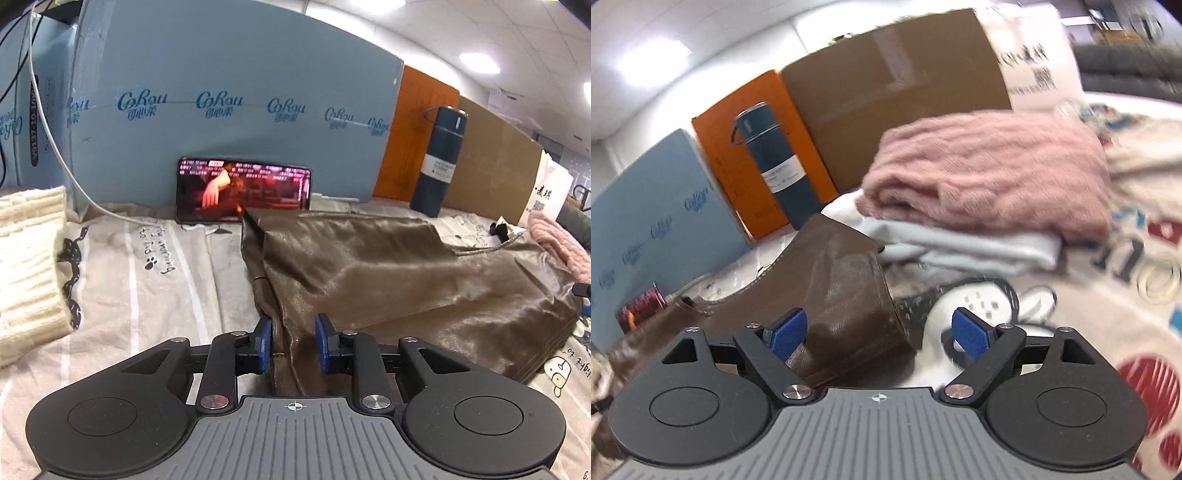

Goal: Fold clothes

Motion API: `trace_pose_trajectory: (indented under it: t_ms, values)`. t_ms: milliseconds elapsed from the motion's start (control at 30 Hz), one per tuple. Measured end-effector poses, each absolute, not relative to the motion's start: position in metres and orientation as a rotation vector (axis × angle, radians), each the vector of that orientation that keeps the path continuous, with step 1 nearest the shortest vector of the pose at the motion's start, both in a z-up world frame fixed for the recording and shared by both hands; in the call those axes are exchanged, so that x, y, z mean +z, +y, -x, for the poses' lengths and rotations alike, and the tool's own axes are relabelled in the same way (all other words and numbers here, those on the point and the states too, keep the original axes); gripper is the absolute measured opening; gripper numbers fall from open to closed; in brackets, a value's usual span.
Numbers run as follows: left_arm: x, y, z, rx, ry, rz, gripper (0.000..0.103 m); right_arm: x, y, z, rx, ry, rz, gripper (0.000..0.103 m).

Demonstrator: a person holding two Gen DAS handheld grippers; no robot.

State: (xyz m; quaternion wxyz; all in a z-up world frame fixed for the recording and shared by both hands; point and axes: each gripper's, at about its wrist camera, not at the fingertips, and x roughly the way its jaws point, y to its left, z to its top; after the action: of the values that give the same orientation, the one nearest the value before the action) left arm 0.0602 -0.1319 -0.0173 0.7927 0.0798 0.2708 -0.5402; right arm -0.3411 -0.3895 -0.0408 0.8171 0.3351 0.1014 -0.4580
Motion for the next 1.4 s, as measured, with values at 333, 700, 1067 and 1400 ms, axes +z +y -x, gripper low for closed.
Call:
trace_pose_trajectory:
  t_ms: [333, 700, 1067, 1400]
  values:
    - [-0.009, -0.114, -0.066, -1.216, 0.678, -0.01, 0.076, -0.05, -0.386, 0.357, -0.8, 0.102, -1.12, 0.09]
    - [-0.019, -0.124, -0.058, -1.241, 0.722, -0.066, 0.081, -0.054, -0.399, 0.301, -0.912, 0.012, -1.08, 0.075]
    - [-0.023, -0.126, -0.054, -1.245, 0.713, -0.107, 0.083, -0.045, -0.37, 0.309, -0.779, -0.14, -1.014, 0.008]
    - [-0.024, -0.13, -0.03, -1.507, 0.694, -0.192, 0.085, -0.034, -0.337, 0.365, -0.831, -0.211, -0.992, 0.008]
